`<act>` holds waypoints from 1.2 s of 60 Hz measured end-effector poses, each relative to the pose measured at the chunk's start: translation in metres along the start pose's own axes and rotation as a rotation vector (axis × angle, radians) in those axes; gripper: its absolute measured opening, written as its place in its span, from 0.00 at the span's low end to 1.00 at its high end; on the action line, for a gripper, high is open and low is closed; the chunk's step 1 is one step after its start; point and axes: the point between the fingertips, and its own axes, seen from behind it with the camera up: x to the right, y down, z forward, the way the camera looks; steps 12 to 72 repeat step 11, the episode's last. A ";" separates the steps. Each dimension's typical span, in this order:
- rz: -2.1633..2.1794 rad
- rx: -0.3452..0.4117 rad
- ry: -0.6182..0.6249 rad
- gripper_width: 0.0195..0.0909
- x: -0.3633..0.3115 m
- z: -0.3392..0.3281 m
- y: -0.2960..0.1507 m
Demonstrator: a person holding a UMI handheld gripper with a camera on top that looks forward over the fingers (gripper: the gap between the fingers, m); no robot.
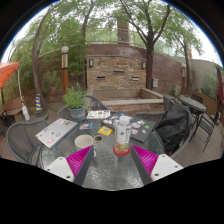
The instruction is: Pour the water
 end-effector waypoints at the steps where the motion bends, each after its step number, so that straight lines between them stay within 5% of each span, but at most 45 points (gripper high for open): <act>1: 0.002 -0.004 0.002 0.89 0.000 -0.007 -0.001; 11: 0.063 -0.033 0.028 0.89 -0.027 -0.115 -0.021; 72: 0.063 -0.033 0.028 0.89 -0.027 -0.115 -0.021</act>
